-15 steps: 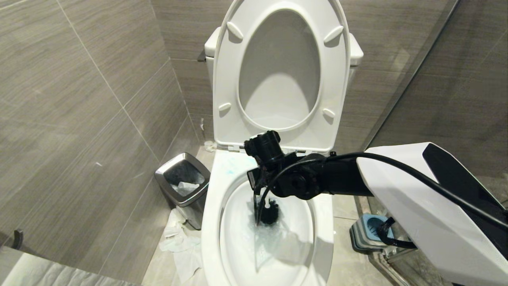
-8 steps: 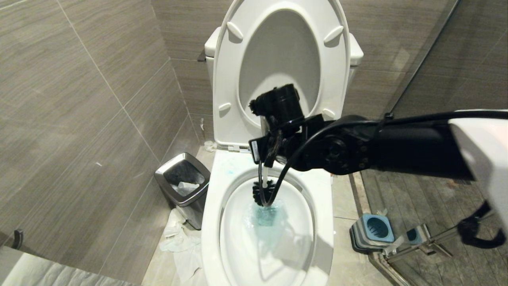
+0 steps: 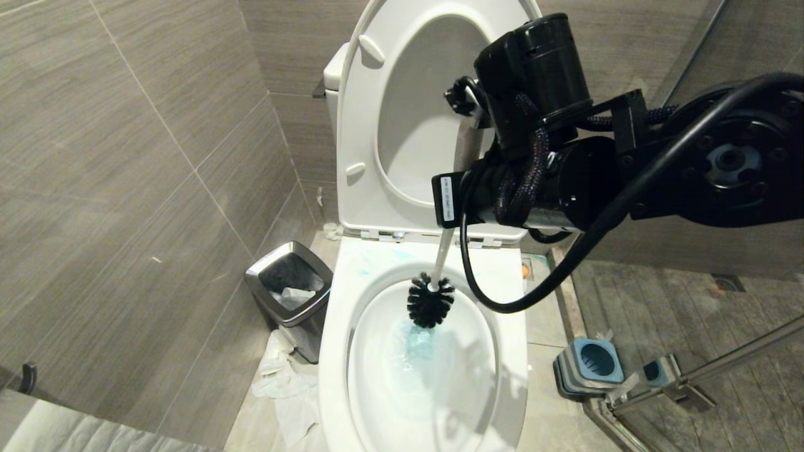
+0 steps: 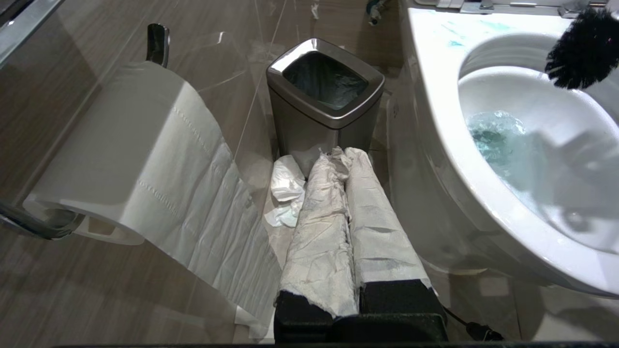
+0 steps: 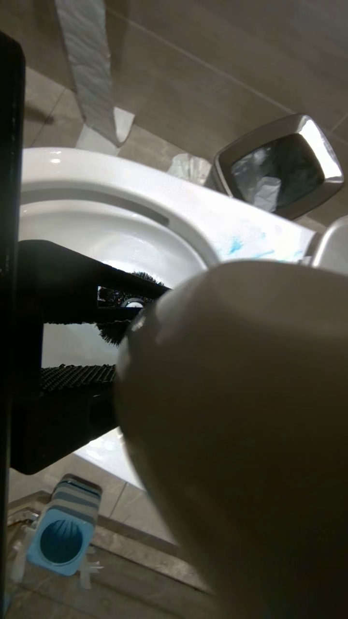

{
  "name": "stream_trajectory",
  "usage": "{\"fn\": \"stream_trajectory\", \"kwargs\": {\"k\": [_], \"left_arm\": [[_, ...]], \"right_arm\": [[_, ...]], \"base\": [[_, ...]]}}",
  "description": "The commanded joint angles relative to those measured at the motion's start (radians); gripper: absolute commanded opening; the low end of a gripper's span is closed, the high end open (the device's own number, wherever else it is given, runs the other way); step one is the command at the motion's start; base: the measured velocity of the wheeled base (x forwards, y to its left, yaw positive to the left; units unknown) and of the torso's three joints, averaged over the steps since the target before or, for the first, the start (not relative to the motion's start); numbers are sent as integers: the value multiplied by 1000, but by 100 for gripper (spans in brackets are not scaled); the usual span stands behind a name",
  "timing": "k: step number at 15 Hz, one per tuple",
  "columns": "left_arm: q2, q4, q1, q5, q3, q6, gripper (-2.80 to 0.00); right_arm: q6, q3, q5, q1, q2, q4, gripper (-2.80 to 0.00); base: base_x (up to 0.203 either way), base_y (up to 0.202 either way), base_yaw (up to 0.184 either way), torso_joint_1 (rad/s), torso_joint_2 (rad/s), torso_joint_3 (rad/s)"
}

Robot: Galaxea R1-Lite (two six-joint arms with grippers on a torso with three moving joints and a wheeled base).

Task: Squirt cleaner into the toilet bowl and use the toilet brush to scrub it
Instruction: Scrub the toilet bowl

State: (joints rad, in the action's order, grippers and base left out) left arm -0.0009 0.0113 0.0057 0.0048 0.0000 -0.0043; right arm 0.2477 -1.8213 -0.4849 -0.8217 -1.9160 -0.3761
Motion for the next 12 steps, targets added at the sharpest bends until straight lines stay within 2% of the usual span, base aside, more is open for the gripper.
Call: {"fn": "stream_trajectory", "kwargs": {"k": [1,5,12], "left_arm": [[-1,1,0,0,8,0,-280],[1,1,0,1,8,-3,-280],[-1,1,0,1,8,-3,-280]], "right_arm": [[2,28,-4,4,-12,1,-280],[-9,15,-6,52,-140,27,-280],[-76,-145,-6,78,-340,77,-280]], "base": [[0,0,0,0,0,0],[0,0,0,0,0,0],[0,0,0,0,0,0]]}}
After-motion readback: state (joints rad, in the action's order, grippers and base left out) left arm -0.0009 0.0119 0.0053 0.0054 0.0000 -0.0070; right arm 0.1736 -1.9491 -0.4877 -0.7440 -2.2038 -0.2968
